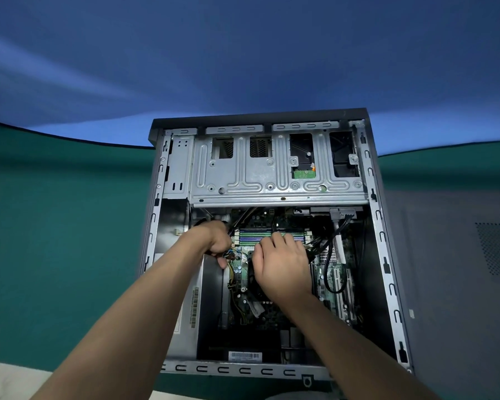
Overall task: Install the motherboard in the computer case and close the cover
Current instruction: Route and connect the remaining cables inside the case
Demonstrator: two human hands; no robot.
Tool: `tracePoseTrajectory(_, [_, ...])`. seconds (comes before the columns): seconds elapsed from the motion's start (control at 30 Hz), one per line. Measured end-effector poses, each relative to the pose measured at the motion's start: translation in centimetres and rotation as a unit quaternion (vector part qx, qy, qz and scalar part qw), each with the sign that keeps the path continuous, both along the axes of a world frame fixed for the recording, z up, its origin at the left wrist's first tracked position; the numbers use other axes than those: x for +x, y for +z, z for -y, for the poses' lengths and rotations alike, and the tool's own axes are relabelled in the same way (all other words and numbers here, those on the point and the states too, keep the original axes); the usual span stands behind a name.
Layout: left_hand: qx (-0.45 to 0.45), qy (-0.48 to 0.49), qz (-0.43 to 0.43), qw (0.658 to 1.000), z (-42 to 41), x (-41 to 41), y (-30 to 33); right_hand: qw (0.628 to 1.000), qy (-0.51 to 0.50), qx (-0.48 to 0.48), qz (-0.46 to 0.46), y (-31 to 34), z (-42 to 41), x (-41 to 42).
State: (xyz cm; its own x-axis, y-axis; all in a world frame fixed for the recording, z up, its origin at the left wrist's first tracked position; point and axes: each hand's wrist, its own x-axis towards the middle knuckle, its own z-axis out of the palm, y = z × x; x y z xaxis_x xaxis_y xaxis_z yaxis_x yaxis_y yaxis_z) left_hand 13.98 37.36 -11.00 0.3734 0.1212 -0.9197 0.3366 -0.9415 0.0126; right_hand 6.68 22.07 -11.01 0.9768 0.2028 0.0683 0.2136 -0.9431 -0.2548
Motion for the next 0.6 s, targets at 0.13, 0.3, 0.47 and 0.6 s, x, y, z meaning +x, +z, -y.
tracePoseTrajectory(0.13, [-0.008,0.011,0.015,1.000,0.1,-0.1,0.2,1.000,0.000,-0.003,0.001,0.0,0.0,0.0])
tracePoseTrajectory(0.3, [-0.024,0.036,0.001,0.999,0.7,-0.1,0.5,1.000,0.001,-0.003,-0.002,0.0,0.1,0.0])
tracePoseTrajectory(0.47, [-0.024,0.027,-0.006,0.999,0.9,-0.1,1.1,1.000,0.002,-0.003,-0.009,0.1,0.1,0.0])
tracePoseTrajectory(0.6, [-0.031,0.036,-0.018,0.999,0.9,-0.1,1.5,1.000,0.002,-0.001,-0.012,0.0,0.1,-0.1])
